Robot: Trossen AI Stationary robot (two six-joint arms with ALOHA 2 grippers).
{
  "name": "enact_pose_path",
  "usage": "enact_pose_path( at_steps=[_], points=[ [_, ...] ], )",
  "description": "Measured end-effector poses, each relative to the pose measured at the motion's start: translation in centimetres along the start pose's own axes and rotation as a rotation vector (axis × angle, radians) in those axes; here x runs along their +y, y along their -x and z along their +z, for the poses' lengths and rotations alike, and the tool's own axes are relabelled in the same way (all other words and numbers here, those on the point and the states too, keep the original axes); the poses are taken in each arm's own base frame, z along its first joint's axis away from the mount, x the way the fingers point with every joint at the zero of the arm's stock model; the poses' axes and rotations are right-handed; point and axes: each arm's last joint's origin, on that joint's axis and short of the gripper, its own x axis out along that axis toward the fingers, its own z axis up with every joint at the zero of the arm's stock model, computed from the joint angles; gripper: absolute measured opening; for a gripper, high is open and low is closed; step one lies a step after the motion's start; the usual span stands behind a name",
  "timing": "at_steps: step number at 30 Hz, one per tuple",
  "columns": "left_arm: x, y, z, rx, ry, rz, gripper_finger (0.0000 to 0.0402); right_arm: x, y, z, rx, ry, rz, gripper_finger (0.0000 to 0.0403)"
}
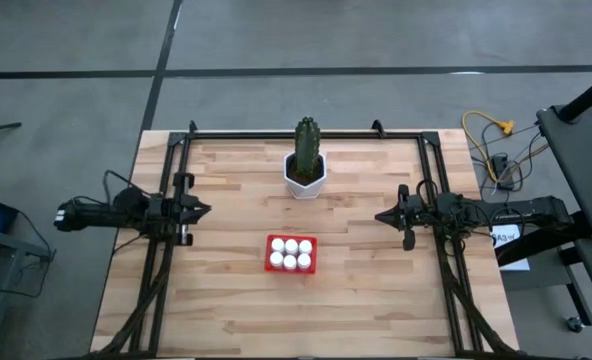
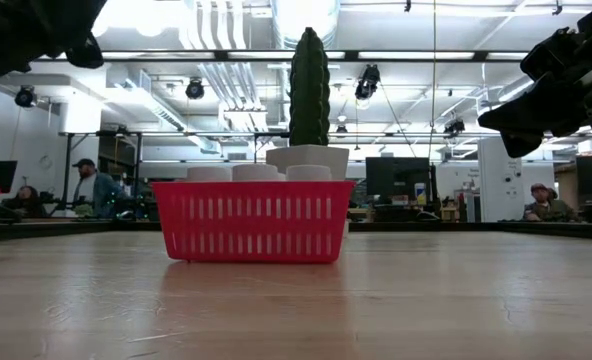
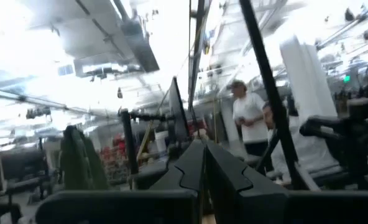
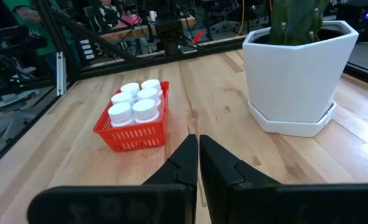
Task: Pick and place pill bottles into a basket
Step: Return to Home Position
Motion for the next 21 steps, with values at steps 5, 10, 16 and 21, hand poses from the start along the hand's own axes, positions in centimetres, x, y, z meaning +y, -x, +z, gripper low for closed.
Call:
enact_pose_path(
  at_steps=[5,10,16,21],
  points=[
    [0.0,0.0,-0.1,0.008,0.000,-0.010,0.0000,0.0,0.0,0.0,0.000,0.000,0.000,0.0008],
    [-0.1,0.0,-0.5,0.049,-0.004,-0.021,0.0000,0.0,0.0,0.0,0.001,0.000,-0.001,0.0008],
    [-0.4,0.1,-1.5,0.148,-0.001,-0.044,0.0000,0.0,0.0,0.0,0.001,0.000,0.000,0.0009],
    [-0.5,0.3,-2.3,0.243,-0.029,-0.034,0.0000,0.0,0.0,0.0,0.001,0.000,-0.001,0.0008]
  ],
)
